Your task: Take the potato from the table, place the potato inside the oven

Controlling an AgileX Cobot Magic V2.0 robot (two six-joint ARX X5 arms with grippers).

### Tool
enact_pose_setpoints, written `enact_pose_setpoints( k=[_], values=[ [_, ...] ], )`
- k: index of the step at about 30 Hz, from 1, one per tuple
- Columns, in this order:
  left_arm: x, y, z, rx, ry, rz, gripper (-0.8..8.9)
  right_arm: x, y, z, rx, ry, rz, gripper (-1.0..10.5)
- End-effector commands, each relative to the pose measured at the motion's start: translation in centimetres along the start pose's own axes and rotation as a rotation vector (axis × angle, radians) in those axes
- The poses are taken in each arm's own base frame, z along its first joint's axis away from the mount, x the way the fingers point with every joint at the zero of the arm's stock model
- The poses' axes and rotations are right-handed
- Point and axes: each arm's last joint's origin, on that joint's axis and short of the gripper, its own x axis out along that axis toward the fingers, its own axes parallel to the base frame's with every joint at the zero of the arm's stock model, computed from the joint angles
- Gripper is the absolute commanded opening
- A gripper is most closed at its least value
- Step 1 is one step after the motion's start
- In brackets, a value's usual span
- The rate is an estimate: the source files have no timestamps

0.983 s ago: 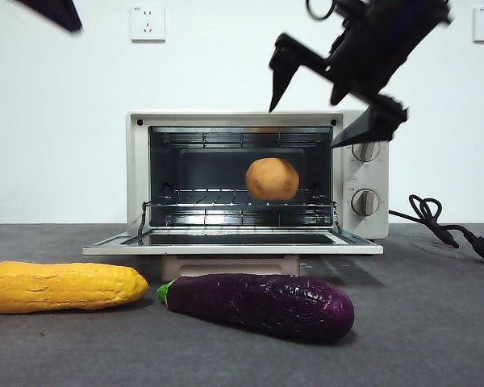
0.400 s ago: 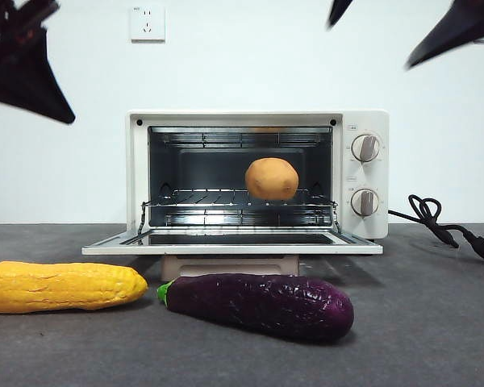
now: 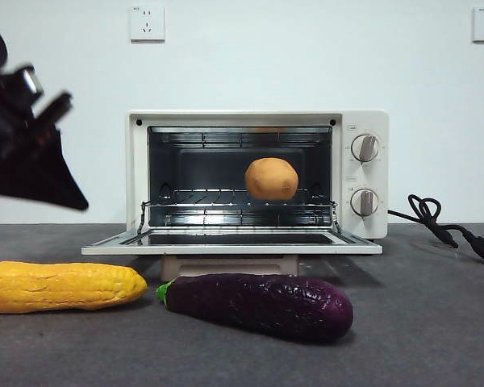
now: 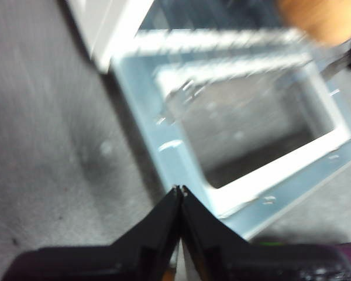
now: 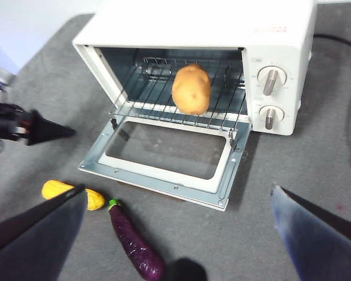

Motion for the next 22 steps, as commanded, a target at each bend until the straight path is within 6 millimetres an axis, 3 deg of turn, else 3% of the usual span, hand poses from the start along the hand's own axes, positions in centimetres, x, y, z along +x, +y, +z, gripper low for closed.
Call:
enact_pose_setpoints(
  k=[1,8,22],
  values=[
    [1.4,0.9,-0.6,-0.025,0.028,-0.009,-0.09,-1.1,0.0,-0.4,-0.010,-0.020,0.007,5.7],
    [3.4,2.3,-1.2,-0.063,0.049,-0.011,-0.09,-2.9,0.0,-1.5,-0.002,-0.013,0.006,5.7],
    [5.6,2.0,-1.9,-0.065,0.087,-0.058,-0.09,-3.1,-0.1,-1.7,0.015,0.000,0.003,5.7]
  ],
)
